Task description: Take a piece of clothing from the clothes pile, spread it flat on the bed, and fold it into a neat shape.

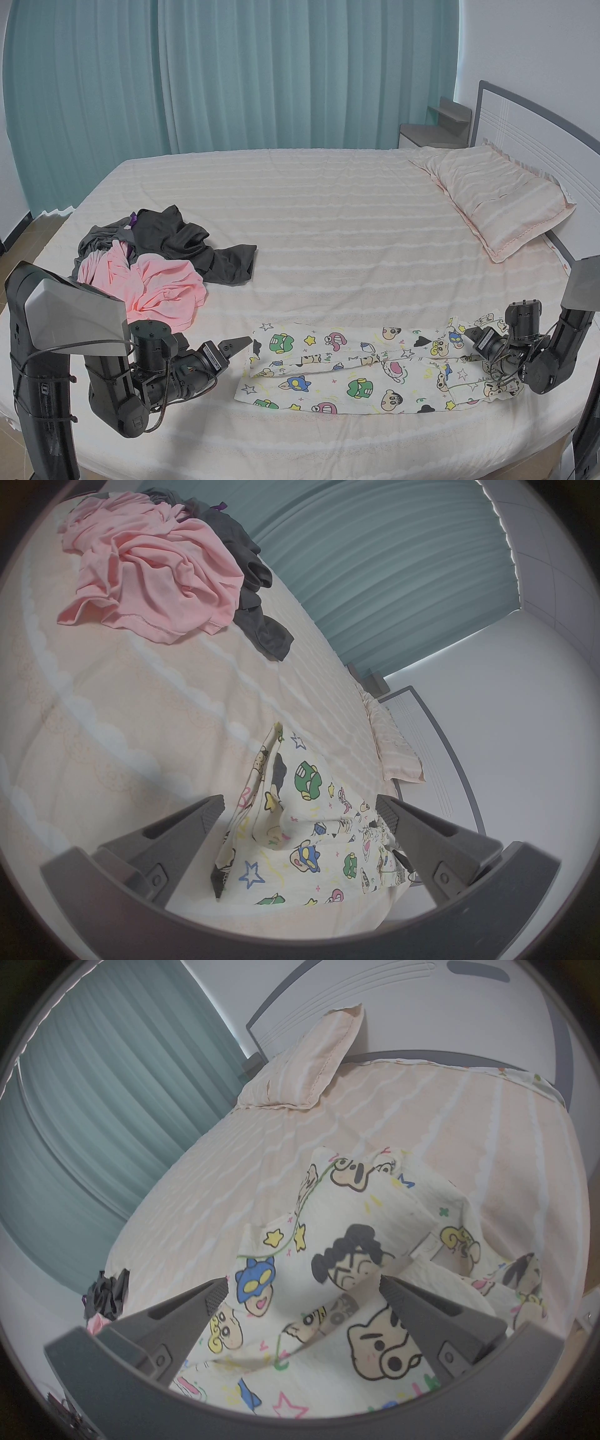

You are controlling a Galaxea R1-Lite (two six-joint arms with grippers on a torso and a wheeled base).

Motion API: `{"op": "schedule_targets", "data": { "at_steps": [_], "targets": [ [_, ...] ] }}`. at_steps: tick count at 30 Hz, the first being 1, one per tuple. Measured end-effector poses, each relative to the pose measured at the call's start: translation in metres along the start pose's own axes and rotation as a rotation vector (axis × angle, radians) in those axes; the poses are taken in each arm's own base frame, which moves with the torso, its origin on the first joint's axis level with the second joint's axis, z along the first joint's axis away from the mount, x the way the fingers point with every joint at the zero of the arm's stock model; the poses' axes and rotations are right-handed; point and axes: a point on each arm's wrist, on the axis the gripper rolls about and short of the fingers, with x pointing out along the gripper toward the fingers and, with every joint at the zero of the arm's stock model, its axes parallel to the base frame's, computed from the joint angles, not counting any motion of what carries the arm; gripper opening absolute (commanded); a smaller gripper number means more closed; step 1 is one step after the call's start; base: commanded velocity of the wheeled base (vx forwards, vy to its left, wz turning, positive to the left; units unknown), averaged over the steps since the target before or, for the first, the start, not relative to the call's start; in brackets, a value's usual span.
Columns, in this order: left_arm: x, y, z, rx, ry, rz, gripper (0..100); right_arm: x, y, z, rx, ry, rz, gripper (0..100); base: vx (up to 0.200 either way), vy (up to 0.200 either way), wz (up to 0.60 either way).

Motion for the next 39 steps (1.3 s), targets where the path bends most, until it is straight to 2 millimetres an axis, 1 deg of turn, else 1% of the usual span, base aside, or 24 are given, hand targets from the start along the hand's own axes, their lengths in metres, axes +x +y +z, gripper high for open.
{"op": "schedule_targets", "data": {
  "at_steps": [8, 9, 15, 19, 28, 34, 35, 39],
  "targets": [
    [0.000, 0.001, 0.001, -0.002, -0.005, 0.001, 100, 0.014, 0.003, 0.000, 0.037, -0.026, 0.009, 100, 0.000, 0.000, 0.00],
    [0.000, 0.001, 0.002, -0.002, -0.006, 0.001, 100, 0.016, 0.003, 0.000, 0.039, -0.030, 0.010, 0, 0.000, 0.000, 0.00],
    [0.000, 0.002, 0.002, -0.004, -0.004, 0.003, 100, 0.025, -0.002, -0.001, 0.043, -0.067, -0.020, 0, 0.000, 0.000, 0.00],
    [0.000, 0.003, 0.002, -0.005, -0.005, 0.006, 100, 0.026, -0.006, -0.004, 0.023, -0.059, -0.043, 0, 0.000, 0.000, 0.00],
    [0.000, 0.004, 0.001, -0.006, -0.002, 0.011, 100, 0.013, -0.009, -0.001, -0.029, -0.065, -0.057, 0, 0.000, 0.000, 0.00],
    [0.001, 0.003, 0.000, -0.001, 0.001, 0.010, 100, 0.003, -0.012, -0.001, -0.060, -0.029, -0.090, 0, 0.000, 0.000, 0.00],
    [0.001, 0.003, 0.000, 0.000, 0.001, 0.009, 100, 0.002, -0.012, 0.000, -0.059, -0.029, -0.090, 100, 0.000, 0.000, 0.00],
    [0.001, 0.003, 0.000, 0.000, 0.001, 0.008, 100, 0.002, -0.014, 0.001, -0.064, -0.027, -0.098, 100, 0.000, 0.000, 0.00]
  ]
}}
